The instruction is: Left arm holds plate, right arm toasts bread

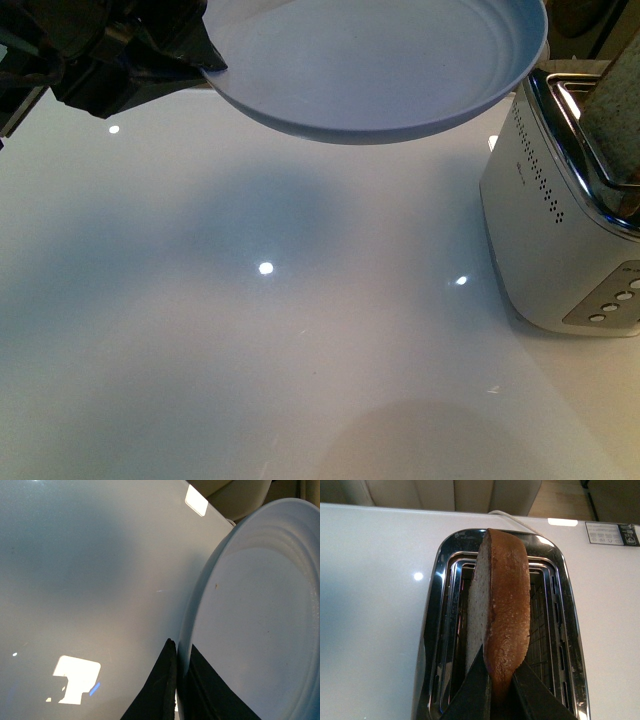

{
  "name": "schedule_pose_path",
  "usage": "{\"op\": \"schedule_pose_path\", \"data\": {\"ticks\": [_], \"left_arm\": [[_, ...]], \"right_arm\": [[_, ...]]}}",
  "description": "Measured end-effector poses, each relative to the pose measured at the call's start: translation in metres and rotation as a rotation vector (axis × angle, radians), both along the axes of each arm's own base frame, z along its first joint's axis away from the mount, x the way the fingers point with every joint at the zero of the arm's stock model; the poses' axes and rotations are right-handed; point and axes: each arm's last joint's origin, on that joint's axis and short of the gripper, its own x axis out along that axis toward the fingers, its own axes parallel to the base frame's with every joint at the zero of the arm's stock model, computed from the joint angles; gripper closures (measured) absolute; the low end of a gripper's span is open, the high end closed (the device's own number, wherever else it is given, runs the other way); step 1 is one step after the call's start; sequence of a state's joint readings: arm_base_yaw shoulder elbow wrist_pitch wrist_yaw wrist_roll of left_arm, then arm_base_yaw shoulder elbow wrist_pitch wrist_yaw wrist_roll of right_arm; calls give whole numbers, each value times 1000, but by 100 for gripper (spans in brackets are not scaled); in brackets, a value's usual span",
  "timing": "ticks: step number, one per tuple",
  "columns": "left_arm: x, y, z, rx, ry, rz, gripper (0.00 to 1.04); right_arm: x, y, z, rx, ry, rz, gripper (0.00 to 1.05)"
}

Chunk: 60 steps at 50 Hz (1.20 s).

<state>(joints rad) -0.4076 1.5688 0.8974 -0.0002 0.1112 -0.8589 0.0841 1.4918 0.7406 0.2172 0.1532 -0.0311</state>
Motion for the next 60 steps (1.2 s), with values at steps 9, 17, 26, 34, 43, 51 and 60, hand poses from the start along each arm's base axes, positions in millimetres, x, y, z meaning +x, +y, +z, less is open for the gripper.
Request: {"op": "schedule_pose_path", "data": {"ticks": [9,17,26,34,43,51,60], "left_arm": [[0,0,0,0,0,0,101],[0,0,0,0,0,0,101],[0,0,0,0,0,0,101],[0,0,0,0,0,0,101],[0,0,0,0,0,0,101],[0,0,0,0,0,0,101],[0,0,0,-1,-1,0,101]], "right_arm": [[0,1,-13,10,34,1,102],[0,3,-23,17,39,5,101],[-7,2,-32,17,52,1,73],[-14,1,-37,28,53,-7,50],[-26,-2,-24,45,-21,-28,23],[-50,-8,-3,21,-165,-108,9],[-66,-14,7,39,-302,-106,13]]}}
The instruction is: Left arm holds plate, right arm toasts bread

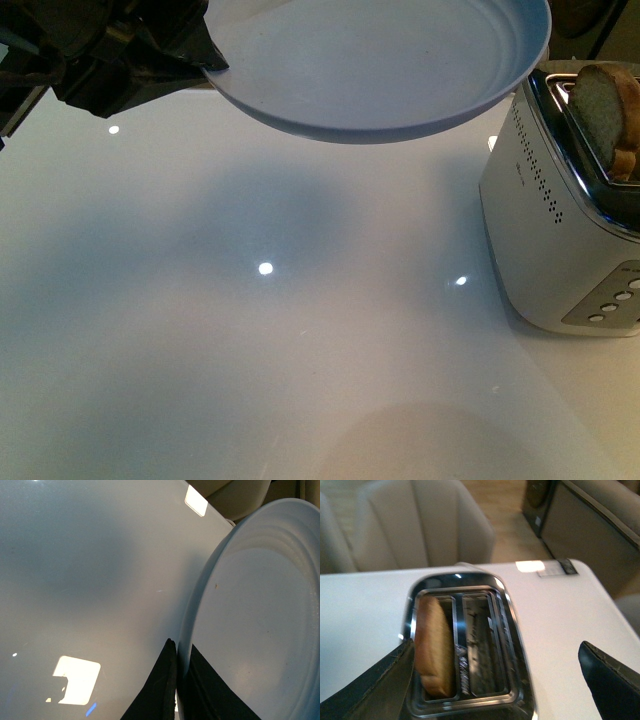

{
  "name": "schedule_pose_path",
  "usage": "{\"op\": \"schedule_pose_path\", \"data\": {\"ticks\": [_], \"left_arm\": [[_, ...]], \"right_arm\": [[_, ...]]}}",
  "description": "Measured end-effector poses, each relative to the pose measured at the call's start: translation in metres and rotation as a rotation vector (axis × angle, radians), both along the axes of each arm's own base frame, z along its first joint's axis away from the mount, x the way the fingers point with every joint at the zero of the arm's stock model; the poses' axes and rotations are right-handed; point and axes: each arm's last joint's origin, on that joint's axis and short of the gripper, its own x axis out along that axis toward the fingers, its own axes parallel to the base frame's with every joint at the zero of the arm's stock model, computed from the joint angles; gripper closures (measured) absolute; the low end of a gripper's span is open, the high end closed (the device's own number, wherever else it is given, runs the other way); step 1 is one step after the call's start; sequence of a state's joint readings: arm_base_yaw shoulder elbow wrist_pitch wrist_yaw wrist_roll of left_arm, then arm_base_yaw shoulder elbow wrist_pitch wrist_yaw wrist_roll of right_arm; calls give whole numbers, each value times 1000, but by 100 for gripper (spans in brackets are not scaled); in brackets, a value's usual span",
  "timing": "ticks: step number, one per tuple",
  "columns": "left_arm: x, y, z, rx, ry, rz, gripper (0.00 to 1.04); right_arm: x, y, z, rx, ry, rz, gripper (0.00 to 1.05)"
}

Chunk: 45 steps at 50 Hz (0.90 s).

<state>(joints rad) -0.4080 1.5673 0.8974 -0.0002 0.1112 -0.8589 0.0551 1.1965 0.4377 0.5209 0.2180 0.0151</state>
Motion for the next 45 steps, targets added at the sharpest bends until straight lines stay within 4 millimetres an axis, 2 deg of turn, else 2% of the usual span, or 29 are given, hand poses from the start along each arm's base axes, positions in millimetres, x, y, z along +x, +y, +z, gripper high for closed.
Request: {"op": "schedule_pose_path", "data": {"ticks": [3,6,9,16,27,45], "left_arm": [[0,0,0,0,0,-1,101],[0,0,0,0,0,0,101],[0,1,0,2,-1,5,101],[0,0,0,-1,0,-2,101],[0,0,0,-1,0,-1,101],[0,0,0,-1,0,-1,101]], "right_arm": [[-6,-4,-5,25,-116,111,23],[-13,-5,-10,29,-166,148,30],[-25,-6,-11,26,-219,162,44],[-45,-6,-18,25,-225,164,72],[-63,-6,-24,22,-225,164,103],[-89,-7,-39,22,-216,163,103]]}}
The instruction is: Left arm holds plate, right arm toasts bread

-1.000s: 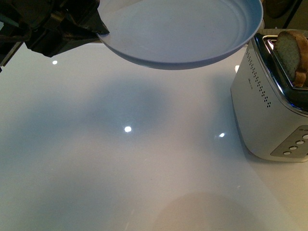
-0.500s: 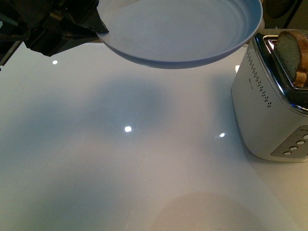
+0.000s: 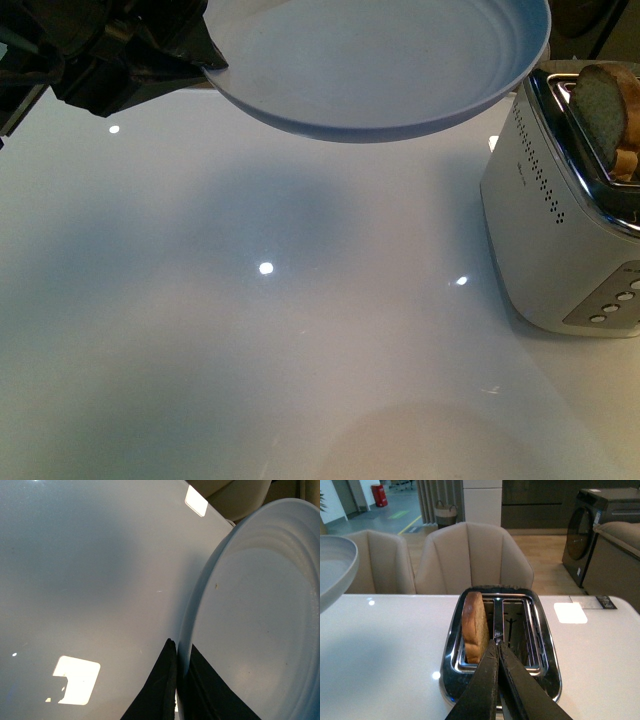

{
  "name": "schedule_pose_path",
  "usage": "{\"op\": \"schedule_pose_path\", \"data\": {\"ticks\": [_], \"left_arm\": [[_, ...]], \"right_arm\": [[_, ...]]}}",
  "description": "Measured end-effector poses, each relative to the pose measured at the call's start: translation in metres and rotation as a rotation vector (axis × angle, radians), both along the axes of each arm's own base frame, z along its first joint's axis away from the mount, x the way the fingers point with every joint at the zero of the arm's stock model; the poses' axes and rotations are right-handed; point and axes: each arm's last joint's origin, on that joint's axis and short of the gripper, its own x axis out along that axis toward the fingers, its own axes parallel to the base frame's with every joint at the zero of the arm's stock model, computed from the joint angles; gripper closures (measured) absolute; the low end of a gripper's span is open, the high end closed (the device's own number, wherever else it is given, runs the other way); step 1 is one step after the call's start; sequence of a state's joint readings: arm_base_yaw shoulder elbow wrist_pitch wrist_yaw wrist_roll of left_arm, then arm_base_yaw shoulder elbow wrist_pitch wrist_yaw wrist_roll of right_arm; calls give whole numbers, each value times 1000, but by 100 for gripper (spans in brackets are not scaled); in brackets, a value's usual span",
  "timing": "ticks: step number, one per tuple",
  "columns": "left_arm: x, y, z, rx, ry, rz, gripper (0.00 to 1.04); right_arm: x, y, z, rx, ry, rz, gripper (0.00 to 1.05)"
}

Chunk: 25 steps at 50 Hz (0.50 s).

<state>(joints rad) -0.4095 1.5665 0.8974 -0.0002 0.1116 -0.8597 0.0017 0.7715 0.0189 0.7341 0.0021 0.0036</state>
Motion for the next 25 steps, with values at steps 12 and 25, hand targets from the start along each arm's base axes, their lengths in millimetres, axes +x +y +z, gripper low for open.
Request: {"op": "schedule_pose_path", "data": {"ticks": [12,25], "left_arm": [[0,0,0,0,0,0,101],[0,0,0,0,0,0,101]], "right_arm": [[-11,0,6,0,-23,0,103],[-20,0,9,0,-32,0,103]]}}
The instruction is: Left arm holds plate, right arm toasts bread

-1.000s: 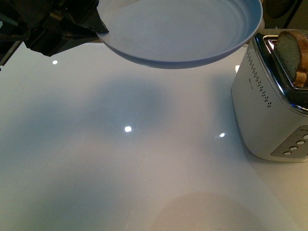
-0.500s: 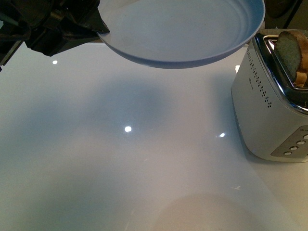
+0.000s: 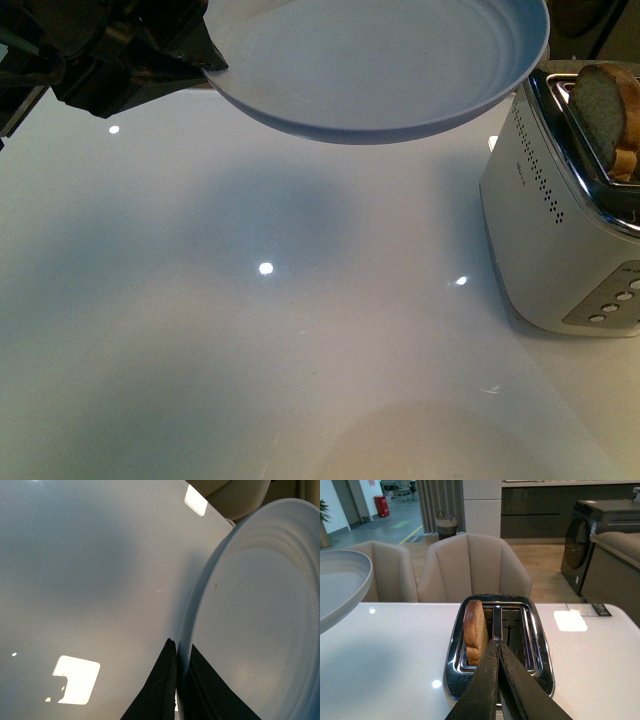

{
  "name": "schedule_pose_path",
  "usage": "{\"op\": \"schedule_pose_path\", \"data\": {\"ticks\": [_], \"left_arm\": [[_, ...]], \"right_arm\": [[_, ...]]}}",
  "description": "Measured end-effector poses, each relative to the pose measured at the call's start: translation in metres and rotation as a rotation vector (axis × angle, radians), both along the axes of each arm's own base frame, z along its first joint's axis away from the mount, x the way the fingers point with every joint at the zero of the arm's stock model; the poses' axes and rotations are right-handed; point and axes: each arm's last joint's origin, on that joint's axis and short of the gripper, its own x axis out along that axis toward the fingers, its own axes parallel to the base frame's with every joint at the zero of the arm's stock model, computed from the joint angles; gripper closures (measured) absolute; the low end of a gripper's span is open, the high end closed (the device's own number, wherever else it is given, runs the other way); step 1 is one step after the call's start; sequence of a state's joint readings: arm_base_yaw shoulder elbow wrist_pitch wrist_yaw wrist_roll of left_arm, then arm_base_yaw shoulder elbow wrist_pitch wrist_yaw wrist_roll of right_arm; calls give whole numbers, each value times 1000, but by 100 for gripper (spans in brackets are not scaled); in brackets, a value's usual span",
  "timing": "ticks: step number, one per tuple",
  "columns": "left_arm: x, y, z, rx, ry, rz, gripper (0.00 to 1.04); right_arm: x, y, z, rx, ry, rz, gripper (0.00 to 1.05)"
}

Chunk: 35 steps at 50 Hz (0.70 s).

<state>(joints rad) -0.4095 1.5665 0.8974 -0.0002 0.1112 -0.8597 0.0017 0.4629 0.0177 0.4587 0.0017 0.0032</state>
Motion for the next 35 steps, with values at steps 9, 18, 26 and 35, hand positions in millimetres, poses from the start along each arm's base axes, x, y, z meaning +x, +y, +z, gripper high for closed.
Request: {"op": "schedule_pose_path", "data": {"ticks": [9,18,26,35], "left_arm": [[0,0,0,0,0,0,101],[0,0,0,0,0,0,101],[0,0,0,0,0,0,101],[0,0,0,0,0,0,101]], "right_arm": [[-6,0,1,0,-3,0,103],[-12,0,1,0,-5,0,103],[-15,0,1,0,-5,0,103],[-19,0,1,0,-5,0,103]]}}
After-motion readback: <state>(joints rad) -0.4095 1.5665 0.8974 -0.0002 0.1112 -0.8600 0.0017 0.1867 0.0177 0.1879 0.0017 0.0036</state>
